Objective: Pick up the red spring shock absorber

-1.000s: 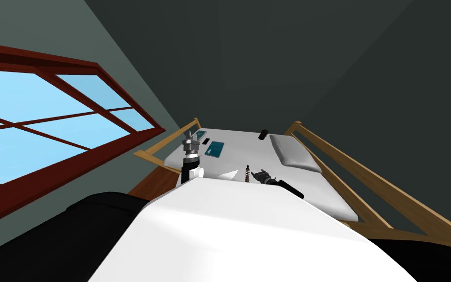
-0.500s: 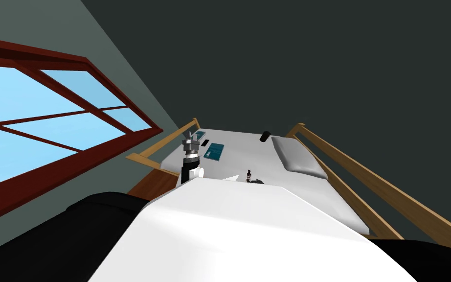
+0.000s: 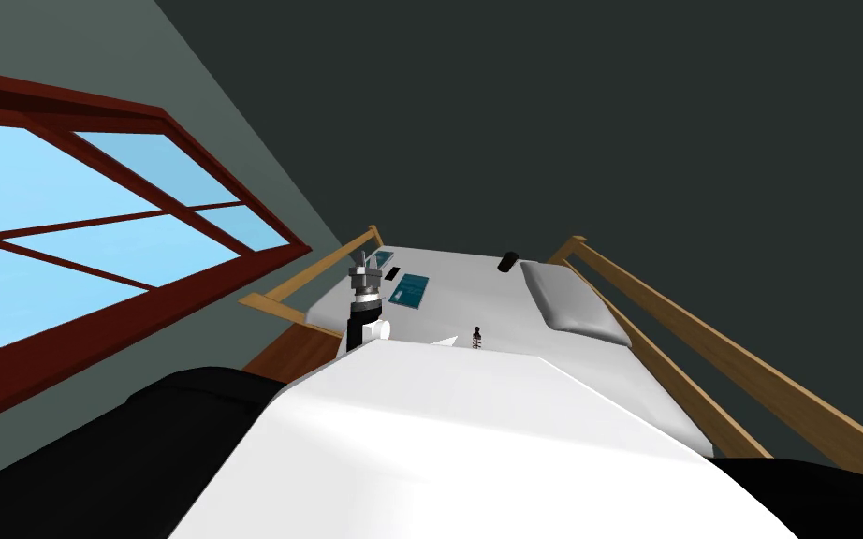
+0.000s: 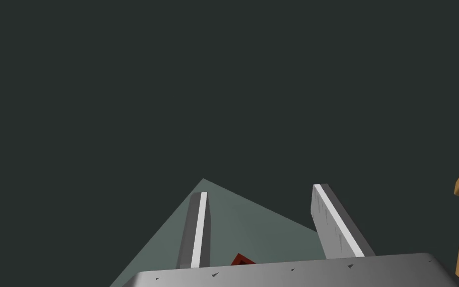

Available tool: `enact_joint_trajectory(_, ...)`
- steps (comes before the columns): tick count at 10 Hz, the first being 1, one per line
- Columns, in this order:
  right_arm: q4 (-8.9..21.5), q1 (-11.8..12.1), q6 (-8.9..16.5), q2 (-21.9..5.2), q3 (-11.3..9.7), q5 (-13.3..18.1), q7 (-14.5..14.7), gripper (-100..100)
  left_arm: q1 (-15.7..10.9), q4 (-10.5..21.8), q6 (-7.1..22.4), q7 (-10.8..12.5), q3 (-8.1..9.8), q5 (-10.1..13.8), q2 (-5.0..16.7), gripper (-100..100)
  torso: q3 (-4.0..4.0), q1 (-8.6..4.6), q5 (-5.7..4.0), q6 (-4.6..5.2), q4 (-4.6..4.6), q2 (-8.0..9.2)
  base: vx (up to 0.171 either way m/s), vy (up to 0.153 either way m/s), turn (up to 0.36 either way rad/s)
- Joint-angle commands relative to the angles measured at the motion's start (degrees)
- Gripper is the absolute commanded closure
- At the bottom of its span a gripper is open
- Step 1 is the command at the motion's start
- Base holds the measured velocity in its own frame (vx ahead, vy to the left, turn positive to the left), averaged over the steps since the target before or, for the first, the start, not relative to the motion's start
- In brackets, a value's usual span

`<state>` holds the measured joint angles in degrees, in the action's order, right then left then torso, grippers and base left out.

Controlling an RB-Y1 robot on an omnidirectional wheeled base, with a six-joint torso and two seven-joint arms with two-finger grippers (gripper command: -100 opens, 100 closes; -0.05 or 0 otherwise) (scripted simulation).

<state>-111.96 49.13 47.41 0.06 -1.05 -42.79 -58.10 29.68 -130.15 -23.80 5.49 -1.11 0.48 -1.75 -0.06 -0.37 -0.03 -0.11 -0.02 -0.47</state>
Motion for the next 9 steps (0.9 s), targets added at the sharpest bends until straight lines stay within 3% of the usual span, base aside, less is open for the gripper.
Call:
enact_joint_trajectory(1, 0.0, 0.0, 0.0, 0.0, 0.0, 0.0, 0.0, 0, 0.0, 0.0, 0.0, 0.0, 0.0, 0.0, 0.0, 0, 0.0, 0.0, 0.0, 0.0, 0.0, 0.0, 0.0, 0.0, 0.0)
enact_joint_trajectory(2, 1.9, -1.1, -1.1, 0.5, -0.2, 0.2, 0.8, -100, 0.0, 0.0, 0.0, 0.0, 0.0, 0.0, 0.0, 0, -0.01, -0.01, 0.0, 0.0, 0.0, -0.01, 0.004, 0.008, -0.022)
enact_joint_trajectory(5, 4.8, -2.8, -2.6, 1.3, -0.4, 0.6, 2.0, -100, 0.0, 0.0, 0.0, 0.0, 0.0, 0.0, 0.0, 0, -0.03, 0.05, 0.0, 0.0, -0.01, -0.05, 0.004, 0.012, -0.019)
enact_joint_trajectory(6, 4.4, -2.6, -2.3, 1.1, -0.3, 0.5, 1.6, -100, 0.0, 0.0, 0.0, 0.0, 0.0, 0.0, 0.0, 0, -0.02, 0.05, 0.0, 0.0, -0.01, -0.07, 0.0, 0.0, 0.0)
enact_joint_trajectory(7, 4.5, -2.7, -2.4, 1.1, -0.3, 0.5, 1.8, 100, 0.0, 0.0, 0.0, 0.0, 0.0, 0.0, 0.0, 0, -0.02, 0.04, 0.0, 0.0, -0.01, -0.07, 0.0, 0.0, 0.0)
enact_joint_trajectory(9, 4.5, -2.6, -2.4, 1.1, -0.3, 0.5, 1.7, 100, 0.0, 0.0, 0.0, 0.0, 0.0, 0.0, 0.0, 0, -0.01, 0.06, 0.0, -0.04, 0.0, -0.07, 0.0, 0.0, 0.0)
